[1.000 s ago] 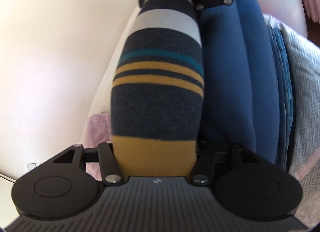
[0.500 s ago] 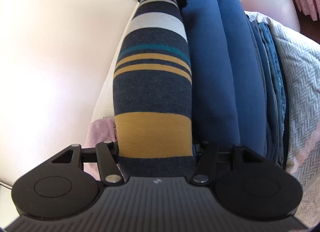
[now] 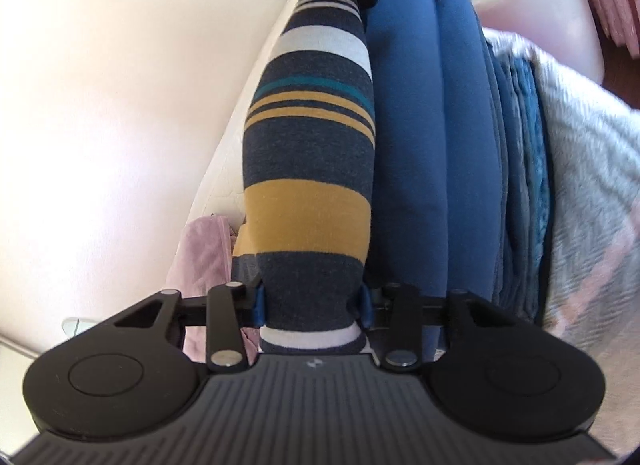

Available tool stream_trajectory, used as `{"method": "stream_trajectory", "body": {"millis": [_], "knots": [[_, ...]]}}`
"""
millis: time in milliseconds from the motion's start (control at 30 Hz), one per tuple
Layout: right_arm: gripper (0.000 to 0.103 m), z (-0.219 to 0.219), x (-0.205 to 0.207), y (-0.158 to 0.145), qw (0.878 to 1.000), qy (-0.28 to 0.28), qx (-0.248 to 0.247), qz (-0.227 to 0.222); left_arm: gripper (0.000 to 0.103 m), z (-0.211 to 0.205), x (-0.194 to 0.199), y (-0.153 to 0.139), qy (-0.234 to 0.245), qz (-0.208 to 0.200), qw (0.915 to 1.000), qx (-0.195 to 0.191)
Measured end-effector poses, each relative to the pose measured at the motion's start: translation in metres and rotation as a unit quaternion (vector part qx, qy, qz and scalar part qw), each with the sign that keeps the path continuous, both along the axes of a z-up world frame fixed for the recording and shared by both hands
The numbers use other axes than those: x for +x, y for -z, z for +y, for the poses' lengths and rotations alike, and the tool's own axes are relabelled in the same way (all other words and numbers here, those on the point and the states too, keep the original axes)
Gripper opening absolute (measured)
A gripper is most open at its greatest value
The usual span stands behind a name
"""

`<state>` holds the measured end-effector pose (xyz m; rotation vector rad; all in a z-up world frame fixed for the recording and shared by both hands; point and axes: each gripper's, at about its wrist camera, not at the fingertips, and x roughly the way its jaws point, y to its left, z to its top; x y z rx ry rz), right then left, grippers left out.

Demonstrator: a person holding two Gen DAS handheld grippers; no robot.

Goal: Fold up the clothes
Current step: 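Lower the sweater onto the blue clothes stack with both grippers, then open both grippers to release the sweater and pull them back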

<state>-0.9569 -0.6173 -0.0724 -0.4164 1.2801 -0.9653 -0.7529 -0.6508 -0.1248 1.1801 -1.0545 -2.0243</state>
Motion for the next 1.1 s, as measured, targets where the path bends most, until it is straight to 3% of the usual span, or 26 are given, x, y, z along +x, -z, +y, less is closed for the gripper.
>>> {"method": "stream_trajectory", "body": {"millis": [67, 167, 333, 467, 567, 767, 900, 1100], "knots": [[0.03, 0.015, -0.004, -0.006, 1.0, 0.001, -0.001, -0.017, 0.036, 0.003, 0.003, 0.008, 0.0, 0.005, 0.9999, 0.014], [0.031, 0.026, -0.002, 0.02, 1.0, -0.005, 0.015, -0.009, 0.036, 0.005, -0.003, 0.034, -0.002, -0.006, 0.9999, 0.015], [0.031, 0.02, 0.003, 0.026, 1.0, 0.007, 0.006, -0.021, 0.039, 0.004, -0.015, 0.034, -0.006, -0.01, 0.9999, 0.011], [0.032, 0.02, 0.008, 0.037, 1.0, 0.002, -0.005, -0.004, 0.041, 0.005, -0.01, 0.042, -0.009, -0.022, 0.9997, 0.002], [0.04, 0.022, 0.01, 0.042, 1.0, 0.005, -0.006, -0.009, 0.044, 0.009, -0.007, 0.041, -0.016, -0.019, 0.9997, 0.005], [0.05, 0.025, 0.01, 0.041, 0.999, 0.025, -0.01, -0.02, 0.048, 0.016, 0.007, 0.022, -0.032, 0.019, 0.9988, 0.032], [0.063, 0.032, 0.011, 0.039, 0.999, 0.042, -0.011, -0.027, 0.051, 0.02, 0.009, 0.015, -0.05, 0.057, 0.9957, 0.053], [0.064, 0.05, 0.016, 0.033, 0.997, 0.069, -0.015, -0.04, 0.053, 0.028, 0.022, -0.009, -0.078, 0.115, 0.9872, 0.078]]}}
